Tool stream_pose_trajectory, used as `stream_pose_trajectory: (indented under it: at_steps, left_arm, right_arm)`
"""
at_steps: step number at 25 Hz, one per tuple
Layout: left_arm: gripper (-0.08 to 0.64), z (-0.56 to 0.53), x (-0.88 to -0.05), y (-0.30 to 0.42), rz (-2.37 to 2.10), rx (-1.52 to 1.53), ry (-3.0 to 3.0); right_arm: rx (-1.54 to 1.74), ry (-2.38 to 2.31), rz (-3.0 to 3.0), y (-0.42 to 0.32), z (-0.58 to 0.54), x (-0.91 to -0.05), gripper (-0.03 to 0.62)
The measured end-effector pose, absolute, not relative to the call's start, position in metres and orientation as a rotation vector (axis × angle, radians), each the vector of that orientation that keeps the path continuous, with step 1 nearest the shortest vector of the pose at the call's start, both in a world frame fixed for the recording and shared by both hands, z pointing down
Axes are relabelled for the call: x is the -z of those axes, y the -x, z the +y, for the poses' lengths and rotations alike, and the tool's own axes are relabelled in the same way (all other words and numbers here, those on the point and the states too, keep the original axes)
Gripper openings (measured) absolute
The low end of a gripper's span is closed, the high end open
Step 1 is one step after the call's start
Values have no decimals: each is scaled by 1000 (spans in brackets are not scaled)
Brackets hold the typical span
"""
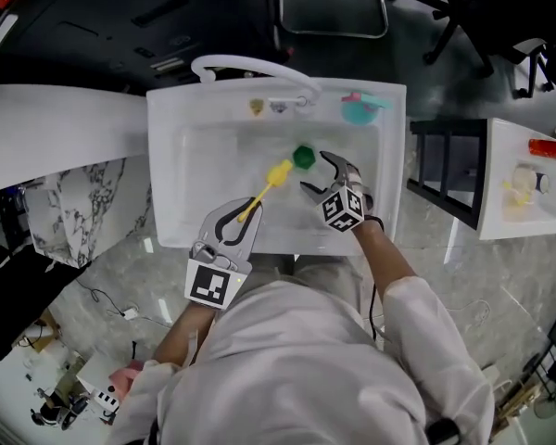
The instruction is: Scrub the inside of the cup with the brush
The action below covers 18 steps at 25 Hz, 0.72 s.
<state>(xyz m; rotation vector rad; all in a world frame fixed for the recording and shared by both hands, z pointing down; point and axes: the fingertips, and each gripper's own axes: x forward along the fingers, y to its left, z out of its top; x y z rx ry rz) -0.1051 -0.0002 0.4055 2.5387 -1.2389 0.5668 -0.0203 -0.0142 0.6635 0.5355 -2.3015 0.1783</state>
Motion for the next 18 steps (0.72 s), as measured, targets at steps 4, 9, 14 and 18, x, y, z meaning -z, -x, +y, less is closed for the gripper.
stream_pose_trajectory:
  at_steps: [4, 9, 14, 18]
  left_arm:
    - [40, 1, -412, 103, -1229, -592, -2534]
    - [40, 1, -421, 102, -1226, -621, -2516]
    - [39, 0, -430, 101, -1214, -650, -2510]
    - [39, 1, -435, 100, -1208, -657, -2496]
  right_arm:
    - [-175, -492, -2283, 23, -17, -687, 390]
    - [-164, -444, -2270, 26, -24, -710, 391]
    - [-138, -385, -2261, 33, -28, -730, 393]
    - [-126, -344, -2255, 37, -28, -741, 393]
